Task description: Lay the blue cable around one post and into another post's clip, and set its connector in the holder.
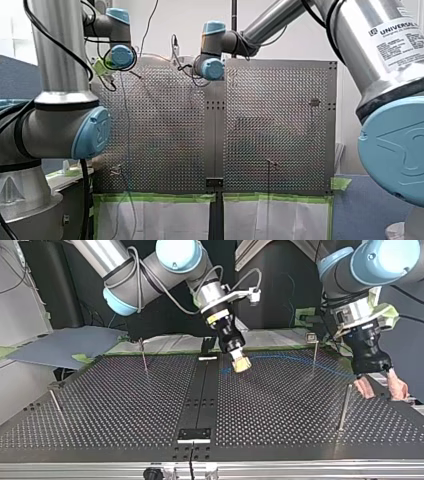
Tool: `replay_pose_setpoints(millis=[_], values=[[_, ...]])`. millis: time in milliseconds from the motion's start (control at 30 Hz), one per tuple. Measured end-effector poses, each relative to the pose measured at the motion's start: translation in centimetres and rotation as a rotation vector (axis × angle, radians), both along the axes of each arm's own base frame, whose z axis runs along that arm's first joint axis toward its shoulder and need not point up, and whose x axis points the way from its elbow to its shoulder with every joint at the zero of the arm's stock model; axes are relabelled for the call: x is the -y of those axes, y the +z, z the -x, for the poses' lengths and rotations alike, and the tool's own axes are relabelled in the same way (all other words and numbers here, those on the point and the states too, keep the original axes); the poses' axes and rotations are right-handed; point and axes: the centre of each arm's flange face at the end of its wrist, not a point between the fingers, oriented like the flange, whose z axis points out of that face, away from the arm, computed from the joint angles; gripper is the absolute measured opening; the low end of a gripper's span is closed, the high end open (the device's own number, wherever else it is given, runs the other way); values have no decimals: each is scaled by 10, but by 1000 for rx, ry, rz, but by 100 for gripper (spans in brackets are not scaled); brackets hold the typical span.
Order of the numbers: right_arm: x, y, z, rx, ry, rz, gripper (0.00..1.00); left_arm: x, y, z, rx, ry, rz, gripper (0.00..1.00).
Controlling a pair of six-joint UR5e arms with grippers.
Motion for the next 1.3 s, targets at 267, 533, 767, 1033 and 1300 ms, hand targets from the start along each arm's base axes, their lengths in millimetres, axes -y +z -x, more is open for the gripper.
replay_pose_setpoints(millis=[267,533,767,1033,1300], values=[[-1,12,-5,17,16,18,2,-14,14,-16,23,49,5,100],[2,19,-8,31,10,26,2,-29,21,-26,38,60,-2,100],[8,23,-11,42,-5,29,2,-53,12,-45,23,63,-6,100],[21,9,-23,10,-18,4,2,-86,-9,-67,-25,64,-22,100],[34,11,-21,19,-36,3,2,-93,-19,-84,-21,18,-43,100]])
